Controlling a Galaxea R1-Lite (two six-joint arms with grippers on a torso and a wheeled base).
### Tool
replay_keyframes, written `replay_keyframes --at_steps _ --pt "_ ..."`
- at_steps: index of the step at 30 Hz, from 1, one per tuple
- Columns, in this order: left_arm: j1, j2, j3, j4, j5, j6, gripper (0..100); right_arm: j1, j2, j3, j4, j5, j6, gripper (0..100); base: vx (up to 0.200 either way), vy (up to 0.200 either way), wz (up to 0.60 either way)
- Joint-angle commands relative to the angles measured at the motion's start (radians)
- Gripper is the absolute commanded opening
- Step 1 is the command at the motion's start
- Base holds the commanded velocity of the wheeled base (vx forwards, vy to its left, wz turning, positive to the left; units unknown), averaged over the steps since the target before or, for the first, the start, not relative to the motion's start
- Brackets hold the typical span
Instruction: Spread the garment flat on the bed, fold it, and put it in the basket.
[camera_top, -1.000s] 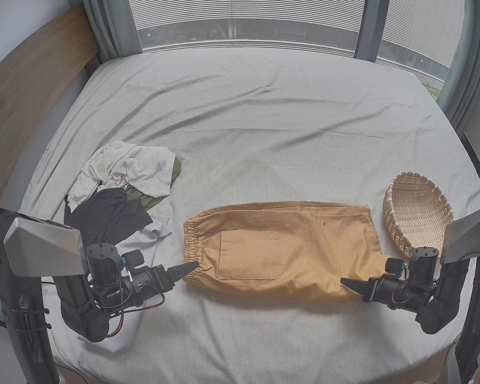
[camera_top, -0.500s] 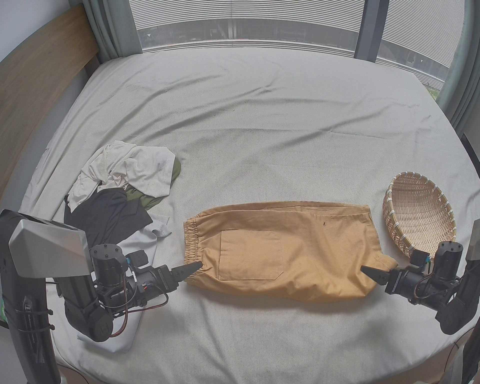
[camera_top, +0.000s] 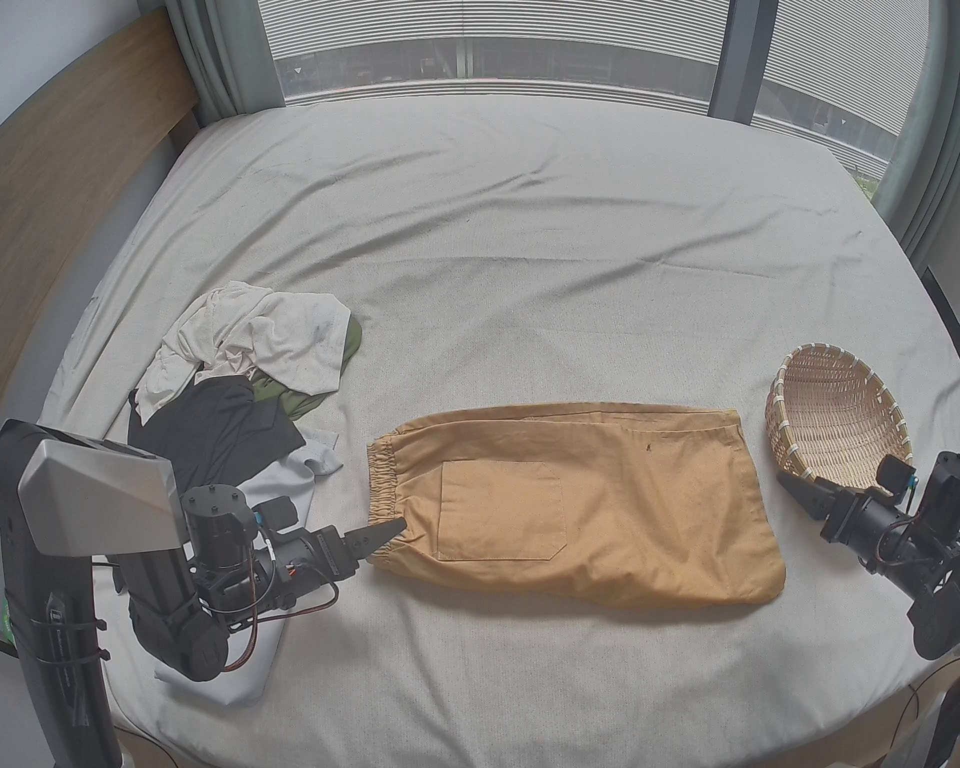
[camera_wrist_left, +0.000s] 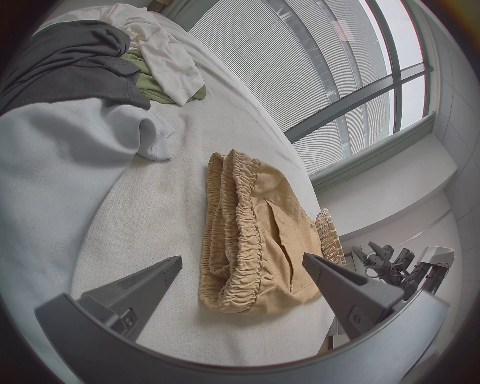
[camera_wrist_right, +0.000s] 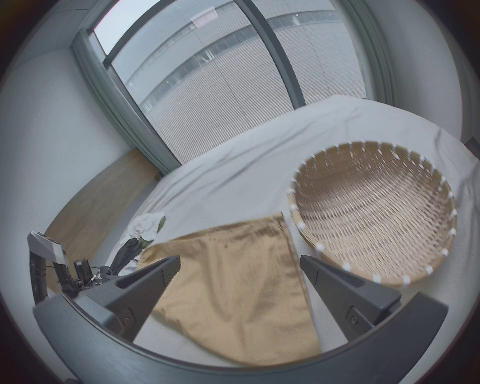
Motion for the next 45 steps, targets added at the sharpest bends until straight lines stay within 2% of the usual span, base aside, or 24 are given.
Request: replay_keyframes --at_steps 1,4,9,12,16,23,38,39,45 --pt "0.002 0.001 -0.008 -0.004 0.000 -0.001 100 0.088 -0.005 -0.127 0.004 0.005 0.020 100 0.000 0.000 0.00" --pt "0.000 0.009 -0.009 -0.004 0.000 -0.001 100 0.131 0.051 -0.209 -0.001 0.003 0.060 100 0.000 0.000 0.00" --pt "-0.011 0.025 -0.018 -0.002 -0.001 -0.007 100 0.168 0.078 -0.288 0.000 0.018 0.072 100 0.000 0.000 0.00" --pt "-0.021 0.050 -0.034 -0.004 0.000 -0.001 100 0.168 0.082 -0.311 -0.001 0.041 0.078 100 0.000 0.000 0.00" --pt "-0.021 0.058 -0.075 -0.002 -0.003 -0.007 100 0.165 0.081 -0.338 -0.004 0.052 0.114 100 0.000 0.000 0.00" --pt "-0.034 0.124 -0.144 -0.002 -0.001 -0.008 100 0.150 0.071 -0.343 -0.004 0.057 0.118 100 0.000 0.000 0.00" --pt "-0.058 0.139 -0.159 -0.004 -0.003 -0.010 100 0.151 0.073 -0.335 -0.004 0.058 0.129 100 0.000 0.000 0.00" --pt "-0.058 0.139 -0.159 -0.002 -0.003 -0.010 0 0.151 0.073 -0.335 -0.004 0.058 0.129 100 0.000 0.000 0.00" --pt "-0.054 0.145 -0.181 -0.004 -0.001 -0.010 0 0.154 0.076 -0.332 -0.004 0.058 0.129 100 0.000 0.000 0.00"
